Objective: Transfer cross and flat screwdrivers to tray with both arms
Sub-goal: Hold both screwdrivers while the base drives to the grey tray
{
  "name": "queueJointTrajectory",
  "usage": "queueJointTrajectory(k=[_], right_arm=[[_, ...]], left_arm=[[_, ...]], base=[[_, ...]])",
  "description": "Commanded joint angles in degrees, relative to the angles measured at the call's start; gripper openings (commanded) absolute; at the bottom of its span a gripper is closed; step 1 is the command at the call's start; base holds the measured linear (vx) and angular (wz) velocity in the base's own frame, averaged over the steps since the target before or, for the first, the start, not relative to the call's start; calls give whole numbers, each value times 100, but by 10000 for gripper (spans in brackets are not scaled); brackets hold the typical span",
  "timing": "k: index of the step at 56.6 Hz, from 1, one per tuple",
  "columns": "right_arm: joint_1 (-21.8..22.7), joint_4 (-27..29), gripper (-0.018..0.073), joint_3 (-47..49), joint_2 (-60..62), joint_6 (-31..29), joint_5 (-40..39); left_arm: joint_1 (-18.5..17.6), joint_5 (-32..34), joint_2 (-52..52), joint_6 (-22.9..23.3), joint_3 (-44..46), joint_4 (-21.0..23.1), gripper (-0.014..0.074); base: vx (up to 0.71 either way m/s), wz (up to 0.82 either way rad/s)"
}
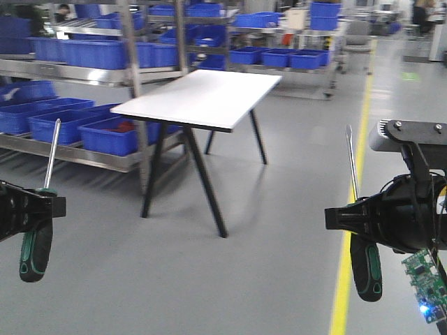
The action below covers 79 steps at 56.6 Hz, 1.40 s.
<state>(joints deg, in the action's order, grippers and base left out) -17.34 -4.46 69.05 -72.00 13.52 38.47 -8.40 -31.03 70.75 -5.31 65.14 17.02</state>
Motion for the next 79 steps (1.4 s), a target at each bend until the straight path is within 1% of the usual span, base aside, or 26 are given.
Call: queueJointTrajectory(k=[1,38,79], right_arm=[[31,-56,-8,202,174,-31,-456],[31,-62,-8,202,174,-31,-444],[31,-84,-8,202,174,-31,-450]], left_arm=[[-30,458,-161,18,203,117,-1],[-30,458,-161,18,203,117,-1],[-30,454,-160,18,203,117,-1]], base=[[40,59],[46,49],[57,55]])
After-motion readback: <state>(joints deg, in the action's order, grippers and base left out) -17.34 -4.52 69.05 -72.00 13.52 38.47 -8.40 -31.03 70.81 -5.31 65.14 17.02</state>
